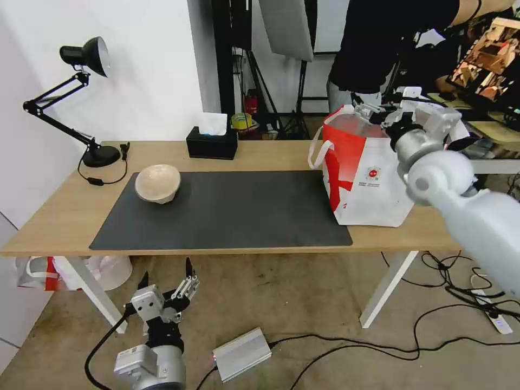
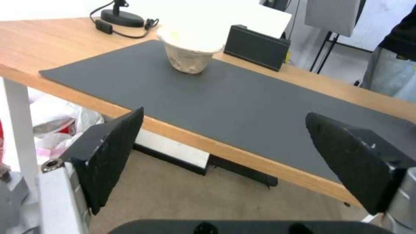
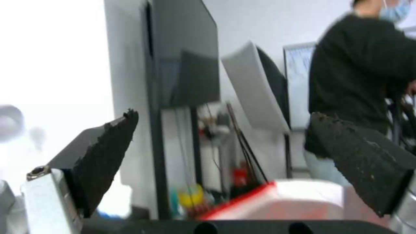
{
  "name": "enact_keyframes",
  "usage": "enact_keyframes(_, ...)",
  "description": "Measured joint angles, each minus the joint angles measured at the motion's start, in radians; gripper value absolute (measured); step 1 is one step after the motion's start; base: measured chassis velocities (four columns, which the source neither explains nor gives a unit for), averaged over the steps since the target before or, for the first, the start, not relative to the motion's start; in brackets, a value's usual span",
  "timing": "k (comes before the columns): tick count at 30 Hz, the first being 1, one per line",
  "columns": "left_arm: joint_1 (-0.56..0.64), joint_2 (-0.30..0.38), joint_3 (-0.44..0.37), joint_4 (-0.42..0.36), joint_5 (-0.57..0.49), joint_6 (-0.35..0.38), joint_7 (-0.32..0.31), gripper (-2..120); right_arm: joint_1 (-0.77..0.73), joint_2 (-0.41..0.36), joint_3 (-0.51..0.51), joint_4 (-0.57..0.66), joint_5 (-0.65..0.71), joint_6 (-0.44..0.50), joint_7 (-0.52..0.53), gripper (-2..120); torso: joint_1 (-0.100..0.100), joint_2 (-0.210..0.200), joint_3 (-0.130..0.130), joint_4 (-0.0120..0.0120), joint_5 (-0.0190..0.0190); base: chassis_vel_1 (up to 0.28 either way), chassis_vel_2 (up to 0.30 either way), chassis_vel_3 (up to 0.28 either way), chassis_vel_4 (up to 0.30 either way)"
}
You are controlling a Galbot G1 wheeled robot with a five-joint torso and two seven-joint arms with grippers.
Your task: Pick up the trash from the table and place it into the takeout bag.
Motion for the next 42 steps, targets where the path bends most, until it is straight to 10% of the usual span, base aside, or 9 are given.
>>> enact_keyframes(15, 0.007, -0.007, -0.005, -0.009, 0.003, -0.005, 0.001, 100, -0.368, 0.001, 0.101, 0.303, -0.178, 0.134, 0.094, 100, 0.000, 0.000, 0.000, 0.0000, -0.0001, 0.000, 0.000, 0.000, 0.000)
enact_keyframes(42, 0.011, -0.016, -0.004, -0.011, 0.013, -0.006, 0.002, 100, -0.808, 0.063, 0.178, 0.456, -0.487, 0.125, 0.215, 100, 0.000, 0.000, 0.000, 0.0000, -0.0002, 0.000, 0.000, 0.000, 0.000)
